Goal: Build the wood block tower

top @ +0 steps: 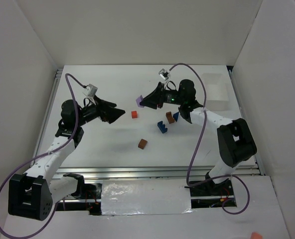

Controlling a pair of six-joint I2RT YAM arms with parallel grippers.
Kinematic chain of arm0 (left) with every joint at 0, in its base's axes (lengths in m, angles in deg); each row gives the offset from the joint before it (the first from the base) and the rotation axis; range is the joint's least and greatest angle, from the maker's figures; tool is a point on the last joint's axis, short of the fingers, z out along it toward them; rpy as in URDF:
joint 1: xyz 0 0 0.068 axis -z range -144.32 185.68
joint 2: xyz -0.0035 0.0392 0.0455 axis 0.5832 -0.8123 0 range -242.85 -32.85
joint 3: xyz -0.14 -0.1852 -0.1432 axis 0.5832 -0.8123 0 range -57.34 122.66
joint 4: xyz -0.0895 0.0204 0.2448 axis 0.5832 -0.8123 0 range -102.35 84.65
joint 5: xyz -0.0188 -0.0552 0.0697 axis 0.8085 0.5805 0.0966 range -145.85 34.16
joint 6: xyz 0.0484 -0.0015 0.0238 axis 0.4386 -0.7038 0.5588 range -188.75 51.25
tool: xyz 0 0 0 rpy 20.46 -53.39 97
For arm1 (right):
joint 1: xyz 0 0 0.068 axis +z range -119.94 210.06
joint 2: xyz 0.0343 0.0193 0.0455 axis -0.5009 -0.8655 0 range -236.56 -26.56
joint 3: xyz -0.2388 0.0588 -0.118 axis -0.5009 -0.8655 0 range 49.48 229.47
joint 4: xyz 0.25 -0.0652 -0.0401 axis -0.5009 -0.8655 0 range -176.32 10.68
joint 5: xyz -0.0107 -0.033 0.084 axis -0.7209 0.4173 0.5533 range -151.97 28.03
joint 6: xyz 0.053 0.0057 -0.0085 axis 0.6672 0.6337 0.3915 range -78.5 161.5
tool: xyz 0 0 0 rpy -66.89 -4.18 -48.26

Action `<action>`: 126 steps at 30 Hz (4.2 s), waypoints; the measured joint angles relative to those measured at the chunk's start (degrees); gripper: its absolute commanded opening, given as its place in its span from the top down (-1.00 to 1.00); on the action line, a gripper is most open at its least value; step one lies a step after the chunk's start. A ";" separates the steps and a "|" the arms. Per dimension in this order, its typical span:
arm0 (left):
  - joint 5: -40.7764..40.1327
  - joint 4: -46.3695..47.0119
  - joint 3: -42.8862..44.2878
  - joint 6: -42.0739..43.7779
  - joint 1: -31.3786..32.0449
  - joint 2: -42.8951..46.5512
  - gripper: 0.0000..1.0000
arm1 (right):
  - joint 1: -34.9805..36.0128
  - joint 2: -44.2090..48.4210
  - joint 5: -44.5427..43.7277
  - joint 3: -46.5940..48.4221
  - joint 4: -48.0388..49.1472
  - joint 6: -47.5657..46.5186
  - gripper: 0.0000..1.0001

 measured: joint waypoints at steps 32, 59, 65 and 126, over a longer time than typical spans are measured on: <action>2.36 14.29 -2.93 -10.54 8.15 -0.63 -0.21 | 7.72 -6.08 7.61 -6.38 40.92 37.29 0.51; 0.04 6.32 -0.70 -4.13 9.51 3.34 1.00 | 5.29 6.82 5.81 -12.39 37.09 20.33 -0.70; -4.11 -11.93 10.95 9.81 9.51 -1.90 1.00 | -2.23 18.51 0.07 -14.38 16.94 9.64 -0.86; -48.59 -43.74 25.70 28.04 29.59 -39.19 0.10 | -1.90 26.36 -61.18 -8.61 -52.59 -13.14 -0.99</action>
